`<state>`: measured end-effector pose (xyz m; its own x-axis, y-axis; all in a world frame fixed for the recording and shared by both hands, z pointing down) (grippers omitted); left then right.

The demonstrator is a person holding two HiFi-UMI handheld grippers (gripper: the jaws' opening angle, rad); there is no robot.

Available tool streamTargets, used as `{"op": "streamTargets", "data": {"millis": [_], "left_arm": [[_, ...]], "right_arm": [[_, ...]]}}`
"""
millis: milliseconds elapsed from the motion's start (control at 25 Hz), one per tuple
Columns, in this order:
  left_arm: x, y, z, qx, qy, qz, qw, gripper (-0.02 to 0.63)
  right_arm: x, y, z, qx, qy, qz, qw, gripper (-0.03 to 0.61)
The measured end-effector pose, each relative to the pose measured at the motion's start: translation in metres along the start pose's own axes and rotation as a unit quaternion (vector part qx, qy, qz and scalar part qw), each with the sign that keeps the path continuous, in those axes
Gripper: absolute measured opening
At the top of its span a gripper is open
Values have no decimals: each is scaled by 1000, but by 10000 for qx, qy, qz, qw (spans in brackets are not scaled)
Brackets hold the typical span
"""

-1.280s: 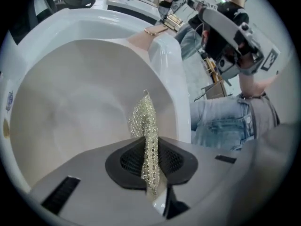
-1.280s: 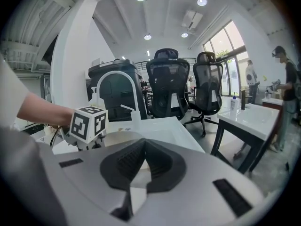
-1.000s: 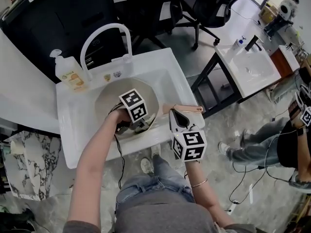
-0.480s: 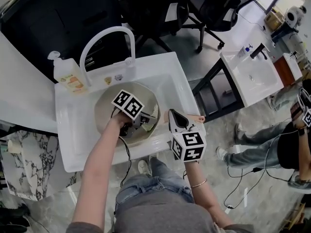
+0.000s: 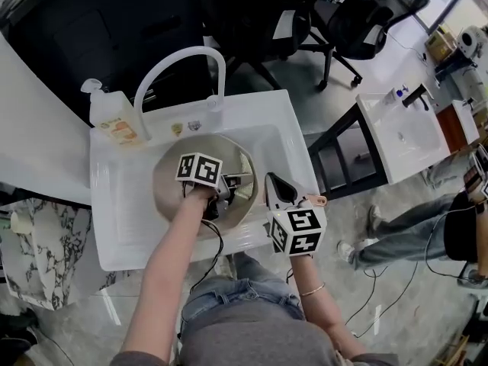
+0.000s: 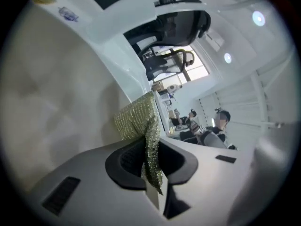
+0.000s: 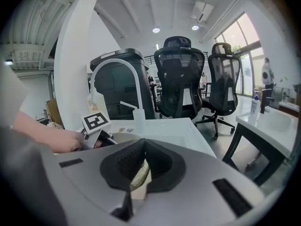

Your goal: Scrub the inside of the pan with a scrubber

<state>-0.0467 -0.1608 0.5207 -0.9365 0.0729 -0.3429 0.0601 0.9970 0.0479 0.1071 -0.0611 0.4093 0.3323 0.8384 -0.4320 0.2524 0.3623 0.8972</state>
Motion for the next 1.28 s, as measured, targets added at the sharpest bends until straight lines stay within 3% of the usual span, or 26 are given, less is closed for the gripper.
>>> {"op": "streamTargets", "data": {"millis": [120, 240, 360, 440, 520, 640, 760, 840, 960, 1040, 1160, 1280], "left_arm": [[6, -2, -6, 825, 361, 640, 9939, 61], [13, -2, -11, 1617, 770, 1312, 9751, 61], [28, -2, -16, 2038, 1021, 1924, 9545, 61], [43, -2, -17, 2080, 1057, 2200, 9472, 61], [64, -2, -14, 1782, 868, 2417, 9499, 61], [98, -6, 3, 737, 46, 2853, 9556, 61], [125, -8, 20, -359, -999, 3227, 9405, 61], [129, -5, 25, -785, -1270, 3025, 9414, 61], [113, 7, 27, -1199, -1139, 1941, 9669, 61], [94, 15, 24, -1408, -1037, 1145, 9779, 61], [67, 23, 16, -1429, -874, 316, 9854, 61], [46, 22, 4, -1329, -1028, -173, 9856, 61]], "right_arm": [[-7, -4, -1, 31, -73, 19, 10000, 11], [-13, -8, -2, 72, -147, 39, 9999, 11], [-17, -11, -1, 109, -170, 65, 9998, 11], [-19, -12, 0, 109, -167, 82, 9998, 11], [-20, -13, 2, 104, -163, 98, 9998, 11], [-22, -12, 7, 73, -131, 101, 9998, 11], [-24, -11, 10, 17, -110, 94, 9999, 11], [-24, -10, 11, 2, -112, 85, 9999, 11], [-25, -8, 13, -4, -104, 62, 9999, 11], [-25, -7, 15, -12, -83, 47, 10000, 11], [-26, -6, 17, -37, -52, 28, 10000, 11], [-27, -5, 19, -50, -41, 10, 10000, 11]]}}
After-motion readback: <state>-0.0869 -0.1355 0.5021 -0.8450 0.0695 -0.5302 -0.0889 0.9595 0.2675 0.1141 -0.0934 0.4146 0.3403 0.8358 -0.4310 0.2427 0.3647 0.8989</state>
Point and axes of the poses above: the fingertips, and each gripper's own axes: x backward along the fingers, z to its right, y out of its underside, the point moved 10 cm from there along x, backward along the fingers, and after that the axes turned 13 degrees about x, right-handed, at the moved point
